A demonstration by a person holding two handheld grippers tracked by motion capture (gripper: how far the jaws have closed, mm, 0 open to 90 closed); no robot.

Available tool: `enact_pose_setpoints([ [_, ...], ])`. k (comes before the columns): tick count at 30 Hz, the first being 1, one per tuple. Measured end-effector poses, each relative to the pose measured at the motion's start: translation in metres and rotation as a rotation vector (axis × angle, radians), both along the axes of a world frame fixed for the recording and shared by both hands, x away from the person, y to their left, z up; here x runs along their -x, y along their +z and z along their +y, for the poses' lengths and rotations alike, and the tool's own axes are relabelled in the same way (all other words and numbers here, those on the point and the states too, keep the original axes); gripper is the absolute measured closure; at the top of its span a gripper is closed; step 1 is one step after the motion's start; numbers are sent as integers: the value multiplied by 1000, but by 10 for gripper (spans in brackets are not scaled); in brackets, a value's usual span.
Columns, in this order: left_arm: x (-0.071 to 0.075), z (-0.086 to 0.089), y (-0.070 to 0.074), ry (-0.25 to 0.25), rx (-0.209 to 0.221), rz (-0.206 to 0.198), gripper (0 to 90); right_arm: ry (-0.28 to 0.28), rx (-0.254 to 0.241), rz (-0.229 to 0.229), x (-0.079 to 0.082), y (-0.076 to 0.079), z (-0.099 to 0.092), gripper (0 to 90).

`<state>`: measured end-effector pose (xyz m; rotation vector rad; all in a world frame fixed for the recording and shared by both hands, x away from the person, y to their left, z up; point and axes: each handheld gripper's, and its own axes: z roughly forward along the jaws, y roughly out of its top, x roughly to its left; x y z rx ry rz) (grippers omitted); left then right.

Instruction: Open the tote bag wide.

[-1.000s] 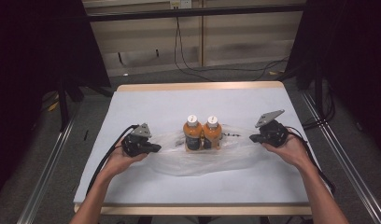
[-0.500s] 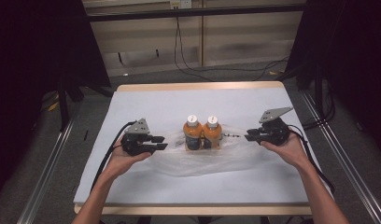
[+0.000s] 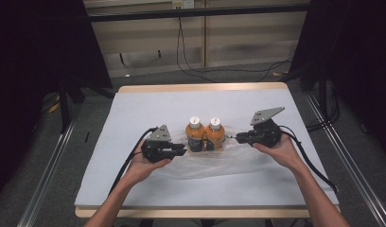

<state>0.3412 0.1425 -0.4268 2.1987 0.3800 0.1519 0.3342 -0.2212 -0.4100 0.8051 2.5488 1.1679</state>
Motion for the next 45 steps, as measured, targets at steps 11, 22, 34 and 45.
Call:
enact_pose_setpoints([
  [11, -1, -25, -8, -55, 12, 47, 889, 49, 21, 30, -15, -6, 21, 900],
  [22, -2, -57, -7, -110, -27, 29, 900, 66, 84, 48, -32, -9, 39, 900],
  [34, -3, -65, -24, -79, -61, 16, 900, 52, 140, 89, -41, -30, 48, 900],
  [45, -4, -67, -32, -91, -97, 28, 900, 51, 149, 123, -53, -44, 51, 900],
])
